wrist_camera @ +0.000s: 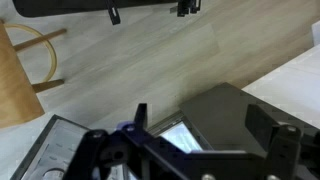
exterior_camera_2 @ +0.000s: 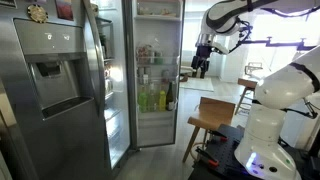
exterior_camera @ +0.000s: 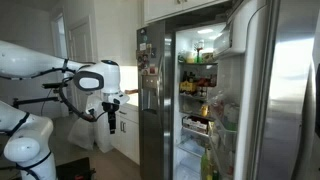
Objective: Move the soda can from the second compartment on the refrigerator door to the one just below it
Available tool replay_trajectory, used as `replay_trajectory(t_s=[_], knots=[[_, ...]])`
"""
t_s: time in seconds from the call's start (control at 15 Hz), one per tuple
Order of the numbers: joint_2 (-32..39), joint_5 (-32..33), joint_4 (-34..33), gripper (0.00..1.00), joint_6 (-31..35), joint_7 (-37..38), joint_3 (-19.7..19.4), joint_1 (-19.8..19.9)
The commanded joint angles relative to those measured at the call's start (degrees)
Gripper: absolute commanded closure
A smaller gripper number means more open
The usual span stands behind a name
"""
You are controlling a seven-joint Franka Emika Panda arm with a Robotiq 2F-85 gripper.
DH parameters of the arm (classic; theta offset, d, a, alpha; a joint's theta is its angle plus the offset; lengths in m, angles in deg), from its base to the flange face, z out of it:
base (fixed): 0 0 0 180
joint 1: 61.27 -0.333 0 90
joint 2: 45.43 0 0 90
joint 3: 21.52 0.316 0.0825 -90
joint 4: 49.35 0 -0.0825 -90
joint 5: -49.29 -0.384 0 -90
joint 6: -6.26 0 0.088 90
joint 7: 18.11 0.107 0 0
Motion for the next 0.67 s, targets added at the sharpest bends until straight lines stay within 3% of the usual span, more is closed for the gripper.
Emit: replay_trajectory(t_s=[0.0,0.27,0.6], knots=[[0.2,-0.8,-0.1,0.0,-0.2,-0.7,1.0,1.2],[-0.4,-1.2,0.8,0.0,5.3,1.1,2.2,1.5],[-0.5,-4.0,1.5,0.0,19.1,4.7,2.9,2.0]])
